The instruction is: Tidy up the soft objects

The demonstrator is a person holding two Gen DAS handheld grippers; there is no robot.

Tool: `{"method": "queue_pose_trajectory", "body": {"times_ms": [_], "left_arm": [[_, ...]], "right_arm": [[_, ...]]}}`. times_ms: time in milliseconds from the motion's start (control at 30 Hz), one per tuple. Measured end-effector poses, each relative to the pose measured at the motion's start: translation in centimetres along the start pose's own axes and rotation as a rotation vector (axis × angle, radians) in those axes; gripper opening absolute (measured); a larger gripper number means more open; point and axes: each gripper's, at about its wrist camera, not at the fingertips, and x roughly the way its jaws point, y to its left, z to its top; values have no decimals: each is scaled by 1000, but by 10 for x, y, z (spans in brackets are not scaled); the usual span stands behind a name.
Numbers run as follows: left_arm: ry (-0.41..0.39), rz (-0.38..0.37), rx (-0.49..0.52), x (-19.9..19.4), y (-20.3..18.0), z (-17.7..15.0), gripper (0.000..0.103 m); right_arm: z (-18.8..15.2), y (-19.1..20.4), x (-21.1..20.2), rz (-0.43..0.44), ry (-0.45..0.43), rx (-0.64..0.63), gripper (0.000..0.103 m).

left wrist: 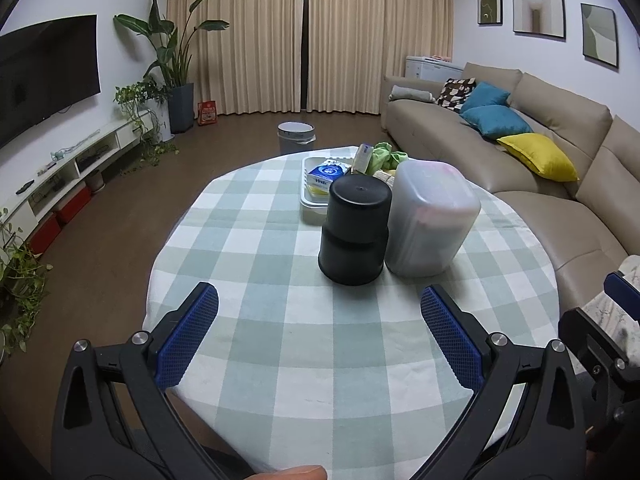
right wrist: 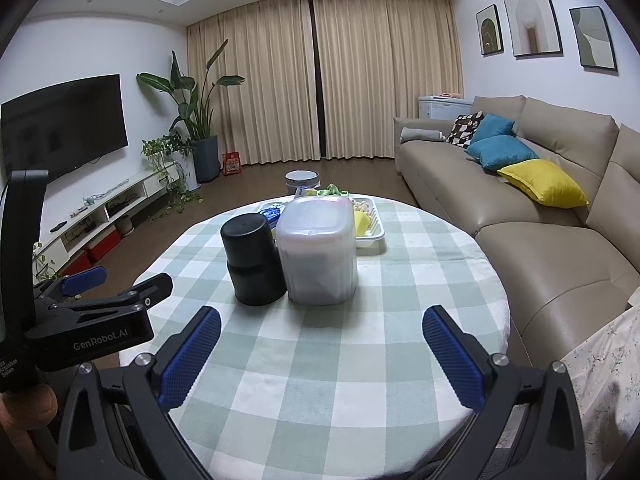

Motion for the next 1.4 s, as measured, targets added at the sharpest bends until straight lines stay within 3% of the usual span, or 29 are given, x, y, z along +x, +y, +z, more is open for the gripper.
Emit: {"method": "queue_pose_trajectory", "body": {"times_ms": [1400], "left_arm": [[46,-2,-27,6,3,-6,103]], "right_arm": [[-5,-4,3,-17,13,-11,103]]}}
